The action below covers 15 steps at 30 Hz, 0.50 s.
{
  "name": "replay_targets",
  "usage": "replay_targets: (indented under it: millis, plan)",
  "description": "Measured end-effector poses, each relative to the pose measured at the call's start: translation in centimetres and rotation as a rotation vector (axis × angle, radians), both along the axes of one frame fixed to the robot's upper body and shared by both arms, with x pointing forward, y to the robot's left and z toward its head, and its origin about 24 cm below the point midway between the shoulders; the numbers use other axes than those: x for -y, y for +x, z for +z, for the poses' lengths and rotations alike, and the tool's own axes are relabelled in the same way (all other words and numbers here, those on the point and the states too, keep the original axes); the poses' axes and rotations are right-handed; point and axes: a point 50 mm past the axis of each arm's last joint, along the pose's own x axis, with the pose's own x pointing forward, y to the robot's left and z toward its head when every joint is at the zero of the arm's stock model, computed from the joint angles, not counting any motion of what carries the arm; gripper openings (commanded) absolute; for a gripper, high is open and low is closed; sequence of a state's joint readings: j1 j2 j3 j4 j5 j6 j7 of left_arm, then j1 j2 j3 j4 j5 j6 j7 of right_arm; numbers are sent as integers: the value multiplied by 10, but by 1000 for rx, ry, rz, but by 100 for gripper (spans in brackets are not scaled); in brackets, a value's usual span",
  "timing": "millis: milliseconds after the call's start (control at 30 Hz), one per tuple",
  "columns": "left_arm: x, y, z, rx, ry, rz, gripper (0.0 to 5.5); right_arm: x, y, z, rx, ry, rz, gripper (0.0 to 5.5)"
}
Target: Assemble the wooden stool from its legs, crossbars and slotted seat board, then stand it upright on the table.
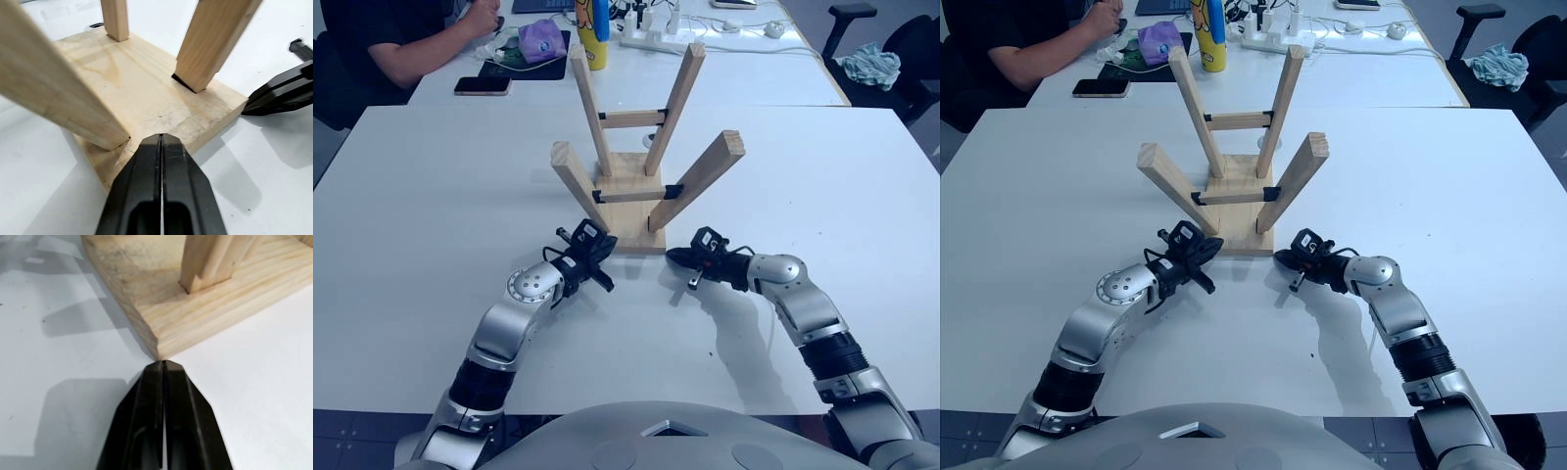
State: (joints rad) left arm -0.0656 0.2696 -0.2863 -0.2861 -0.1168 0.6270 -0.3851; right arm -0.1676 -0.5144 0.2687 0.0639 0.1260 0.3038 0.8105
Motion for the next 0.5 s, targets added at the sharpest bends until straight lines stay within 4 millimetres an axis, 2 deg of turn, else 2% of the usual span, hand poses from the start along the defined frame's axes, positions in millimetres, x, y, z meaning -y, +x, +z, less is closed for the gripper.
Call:
replay_targets:
  millis: [233,333,400,500]
  plan:
    - [1,4,-7,-58,12,29,0,0,2,1,-11,5,13,0]
    - [2,4,-5,-76,15,32,0,13,1,5,-34,96,-52,0]
    - [0,3,-4,-85,13,43,0,26,5,19,-17,200,-128,0]
    - [-3,2,-4,-97,1,58,0,47,18,65,19,473,-241,0]
